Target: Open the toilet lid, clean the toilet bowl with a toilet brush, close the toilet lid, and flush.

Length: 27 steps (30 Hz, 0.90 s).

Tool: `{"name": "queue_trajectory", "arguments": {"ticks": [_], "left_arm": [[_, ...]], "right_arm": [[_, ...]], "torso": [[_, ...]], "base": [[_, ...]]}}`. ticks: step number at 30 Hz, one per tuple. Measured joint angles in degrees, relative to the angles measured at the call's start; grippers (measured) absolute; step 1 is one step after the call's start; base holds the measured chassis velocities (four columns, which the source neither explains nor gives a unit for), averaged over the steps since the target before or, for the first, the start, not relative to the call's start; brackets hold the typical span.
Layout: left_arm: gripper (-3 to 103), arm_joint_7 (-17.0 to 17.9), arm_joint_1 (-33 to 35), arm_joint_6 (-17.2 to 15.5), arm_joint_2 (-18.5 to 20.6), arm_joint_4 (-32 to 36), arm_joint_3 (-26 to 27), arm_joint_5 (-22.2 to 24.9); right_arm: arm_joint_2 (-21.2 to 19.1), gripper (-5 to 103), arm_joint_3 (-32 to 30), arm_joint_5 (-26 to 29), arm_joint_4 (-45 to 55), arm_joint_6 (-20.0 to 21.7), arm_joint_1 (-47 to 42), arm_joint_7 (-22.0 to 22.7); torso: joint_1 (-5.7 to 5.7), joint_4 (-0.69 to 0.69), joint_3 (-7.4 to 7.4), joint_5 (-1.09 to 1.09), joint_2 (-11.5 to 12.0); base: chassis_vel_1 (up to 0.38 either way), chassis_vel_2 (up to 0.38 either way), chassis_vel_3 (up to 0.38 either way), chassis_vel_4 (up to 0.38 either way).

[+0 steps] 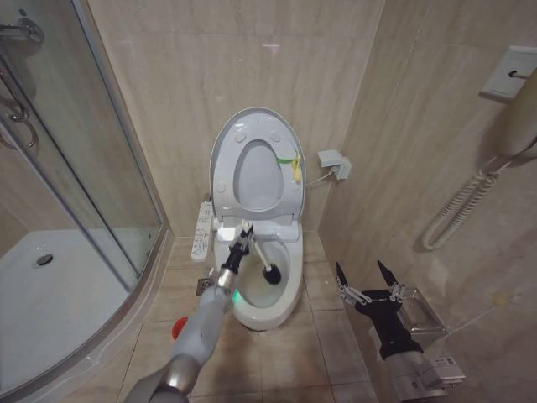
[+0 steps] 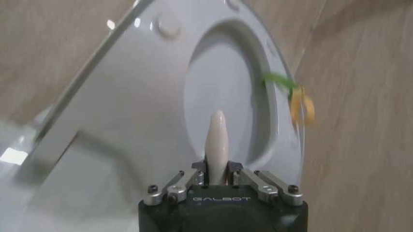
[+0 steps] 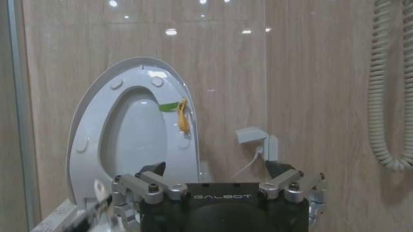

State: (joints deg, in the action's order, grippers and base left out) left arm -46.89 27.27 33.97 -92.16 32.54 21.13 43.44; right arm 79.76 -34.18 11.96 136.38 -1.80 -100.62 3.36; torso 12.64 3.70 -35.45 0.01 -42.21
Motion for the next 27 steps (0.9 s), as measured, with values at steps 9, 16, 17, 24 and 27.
{"name": "queue_trajectory", "arguments": {"ticks": [9, 16, 17, 24, 27], "left_arm": [[20, -1.19, 2.48, -1.02, 0.04, -2.48, 0.0, 1.0], [20, -1.18, 1.46, -0.03, 0.0, -0.67, 0.17, -0.31], [20, -1.18, 1.46, -0.03, 0.0, -0.67, 0.17, -0.31], [20, -0.05, 0.55, -0.14, 0.02, -4.06, 0.02, -2.43], [20, -0.54, 2.37, 0.46, 0.05, -4.02, 0.12, -3.96]], "right_arm": [[0.0, 100, 0.0, 0.0, 0.0, 0.0, 0.0, 0.0], [0.0, 100, 0.0, 0.0, 0.0, 0.0, 0.0, 0.0], [0.0, 100, 0.0, 0.0, 0.0, 0.0, 0.0, 0.0], [0.0, 100, 0.0, 0.0, 0.0, 0.0, 0.0, 0.0], [0.0, 100, 0.0, 0.0, 0.0, 0.0, 0.0, 0.0]], "torso": [[0.0, -0.07, 0.0, -0.02, 0.0], [0.0, 0.0, 0.0, -0.02, 0.0], [0.0, 0.0, 0.0, -0.02, 0.0], [0.01, -0.03, 0.0, -0.01, 0.0], [0.01, -0.08, 0.01, -0.01, 0.0]], "base": [[0.0, 0.0, 0.0, 0.0], [0.0, 0.0, 0.0, 0.0], [0.0, 0.0, 0.0, 0.0], [0.0, 0.0, 0.0, 0.0], [0.0, 0.0, 0.0, 0.0]]}}
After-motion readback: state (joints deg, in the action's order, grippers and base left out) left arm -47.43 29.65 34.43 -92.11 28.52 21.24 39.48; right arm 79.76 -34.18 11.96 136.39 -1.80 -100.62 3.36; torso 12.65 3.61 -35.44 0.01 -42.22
